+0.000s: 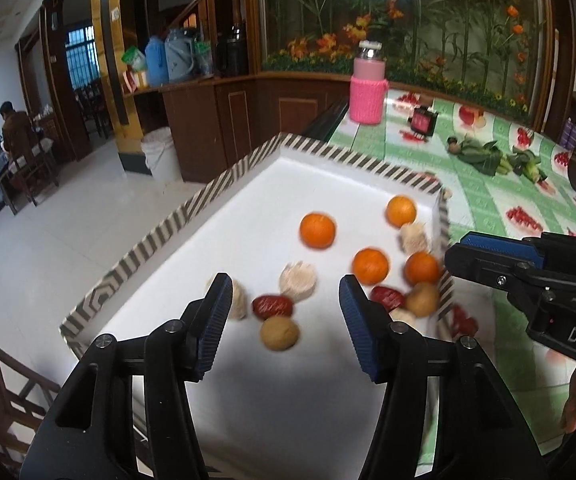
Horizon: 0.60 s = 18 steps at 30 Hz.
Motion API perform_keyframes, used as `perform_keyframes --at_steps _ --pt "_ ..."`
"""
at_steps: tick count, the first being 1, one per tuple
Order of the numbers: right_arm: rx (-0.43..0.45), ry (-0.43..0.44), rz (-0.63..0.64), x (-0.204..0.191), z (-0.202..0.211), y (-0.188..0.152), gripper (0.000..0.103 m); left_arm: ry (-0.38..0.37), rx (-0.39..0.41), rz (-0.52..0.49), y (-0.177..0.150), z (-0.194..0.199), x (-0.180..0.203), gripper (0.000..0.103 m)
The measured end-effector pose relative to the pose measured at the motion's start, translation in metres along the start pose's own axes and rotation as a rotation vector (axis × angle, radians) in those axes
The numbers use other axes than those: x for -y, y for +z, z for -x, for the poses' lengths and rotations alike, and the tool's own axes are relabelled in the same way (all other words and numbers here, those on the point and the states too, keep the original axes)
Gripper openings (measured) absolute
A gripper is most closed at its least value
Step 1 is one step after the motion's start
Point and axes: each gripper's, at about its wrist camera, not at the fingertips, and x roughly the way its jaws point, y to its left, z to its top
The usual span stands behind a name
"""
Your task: Organize fruits
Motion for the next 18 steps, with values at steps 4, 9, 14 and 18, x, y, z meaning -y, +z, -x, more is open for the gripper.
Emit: perform_keyframes --at_steps 4,9,14,18 --pt "0.029 -0.034 -0.004 -0.001 0.010 -0.001 0.020 -0.002 0.043 -0.005 0.005 0.009 0.009 0.056" --pt "0.038 -0.056 -0.013 0.001 0.012 -0.003 0.020 -0.002 0.068 -0.001 0.010 0.014 0.014 0.056" --pt "0.045 -0.070 -0.017 0.003 0.015 -0.007 0.020 0.019 0.068 -0.008 0.009 0.015 0.020 0.056" --pt "0.038 -0.076 -0.028 0.007 0.016 -0.011 0.020 0.028 0.077 -0.023 0.009 0.018 0.026 0.056"
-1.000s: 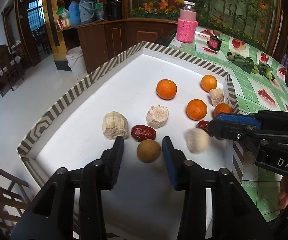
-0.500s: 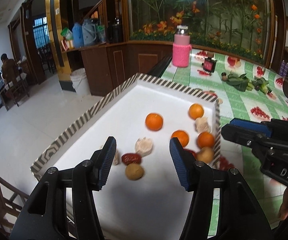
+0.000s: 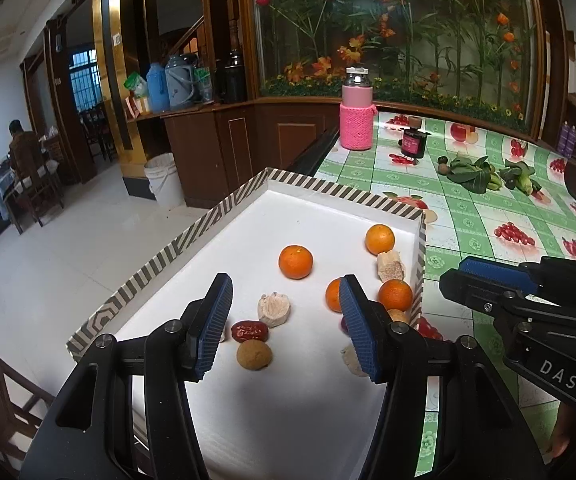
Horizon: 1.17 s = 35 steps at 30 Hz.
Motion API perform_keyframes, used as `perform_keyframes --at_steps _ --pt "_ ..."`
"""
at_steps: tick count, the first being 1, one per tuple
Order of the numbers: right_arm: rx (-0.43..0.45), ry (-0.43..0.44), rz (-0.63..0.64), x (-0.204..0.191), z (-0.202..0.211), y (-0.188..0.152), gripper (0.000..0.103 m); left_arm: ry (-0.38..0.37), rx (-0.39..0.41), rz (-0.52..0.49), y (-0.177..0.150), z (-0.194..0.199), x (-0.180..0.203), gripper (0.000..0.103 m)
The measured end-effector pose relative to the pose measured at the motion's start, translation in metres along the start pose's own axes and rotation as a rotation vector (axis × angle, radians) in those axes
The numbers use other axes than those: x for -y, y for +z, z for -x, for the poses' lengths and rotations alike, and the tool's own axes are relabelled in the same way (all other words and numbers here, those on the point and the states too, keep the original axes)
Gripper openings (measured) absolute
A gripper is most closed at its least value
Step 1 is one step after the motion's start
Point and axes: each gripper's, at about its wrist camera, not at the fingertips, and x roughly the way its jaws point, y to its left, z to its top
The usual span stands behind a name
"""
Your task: Organize fruits
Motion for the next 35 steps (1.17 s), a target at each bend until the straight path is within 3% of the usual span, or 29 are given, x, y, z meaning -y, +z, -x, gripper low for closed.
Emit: perform_keyframes --at_steps 7,35 --pt "-0.004 -0.001 -0.014 0.005 0.001 -0.004 0.020 -0.027 -0.009 0.003 -0.001 -0.002 0.005 0.056" --pt "-0.018 0.022 -0.054 0.017 -0.005 -0.007 0.020 -0.003 -0.024 0.001 0.001 -0.011 0.011 0.056"
